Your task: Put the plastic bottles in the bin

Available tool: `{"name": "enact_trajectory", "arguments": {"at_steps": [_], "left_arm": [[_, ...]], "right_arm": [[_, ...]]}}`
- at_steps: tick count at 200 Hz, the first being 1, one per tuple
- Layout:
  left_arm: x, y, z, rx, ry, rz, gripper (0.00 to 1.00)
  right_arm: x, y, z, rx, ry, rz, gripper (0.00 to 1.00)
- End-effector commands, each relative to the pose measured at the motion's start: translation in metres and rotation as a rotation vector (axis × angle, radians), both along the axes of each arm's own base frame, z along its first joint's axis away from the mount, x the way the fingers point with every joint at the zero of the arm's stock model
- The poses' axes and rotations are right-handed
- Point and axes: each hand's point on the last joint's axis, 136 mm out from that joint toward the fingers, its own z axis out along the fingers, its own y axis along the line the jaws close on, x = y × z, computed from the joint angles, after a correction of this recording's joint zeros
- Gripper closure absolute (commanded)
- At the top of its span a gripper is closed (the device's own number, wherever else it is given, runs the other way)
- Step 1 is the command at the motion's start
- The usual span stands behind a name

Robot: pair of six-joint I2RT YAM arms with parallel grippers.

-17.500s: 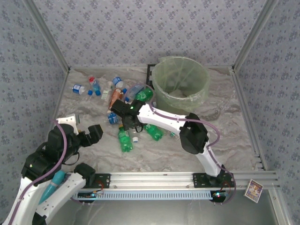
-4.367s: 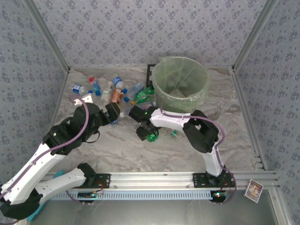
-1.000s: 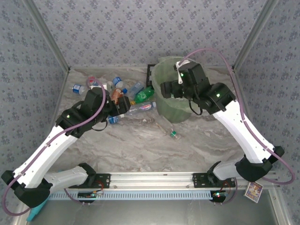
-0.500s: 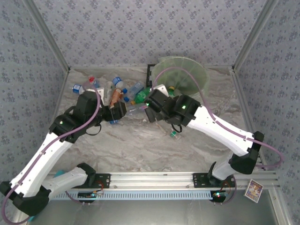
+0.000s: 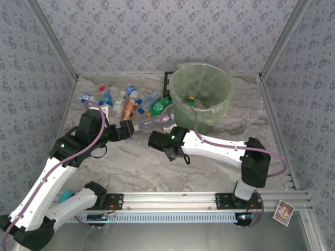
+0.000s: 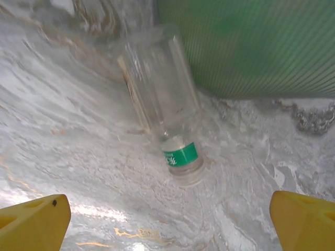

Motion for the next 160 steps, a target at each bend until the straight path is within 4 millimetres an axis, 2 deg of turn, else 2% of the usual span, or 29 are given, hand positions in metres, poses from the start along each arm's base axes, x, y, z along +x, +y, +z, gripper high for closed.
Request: {"name": "enact_trajectory", "arguments": {"at_steps": [1, 34, 42, 72, 138, 160], "left_arm": [[0.005, 0.001, 0.000, -0.005, -0.002, 0.020, 0.00], [0.006, 0.004, -0.001, -0.023, 0.012, 0.061, 0.00], [0.006, 0.006, -0.001, -0.022, 0.013, 0.073, 0.00], [0.009, 0.007, 0.002, -0.028, 0.016, 0.096, 0.00], [0.009, 0.008, 0.003, -0.045, 0.046, 0.133, 0.00], [0.010, 0.009, 0.004, -0.044, 0.045, 0.140, 0.00]], "right_arm": [[-0.004, -0.011, -0.019, -0.070, 0.020, 0.008, 0.00], [-0.009, -0.020, -0.052, -0.064, 0.087, 0.032, 0.00], [-0.012, -0.034, -0.067, -0.094, 0.115, 0.029, 0.00], [-0.009, -0.043, -0.090, -0.063, 0.165, 0.050, 0.00], [0.013, -0.047, -0.113, 0.022, 0.238, 0.077, 0.05], [0.019, -0.044, -0.115, 0.073, 0.264, 0.080, 0.12]]}}
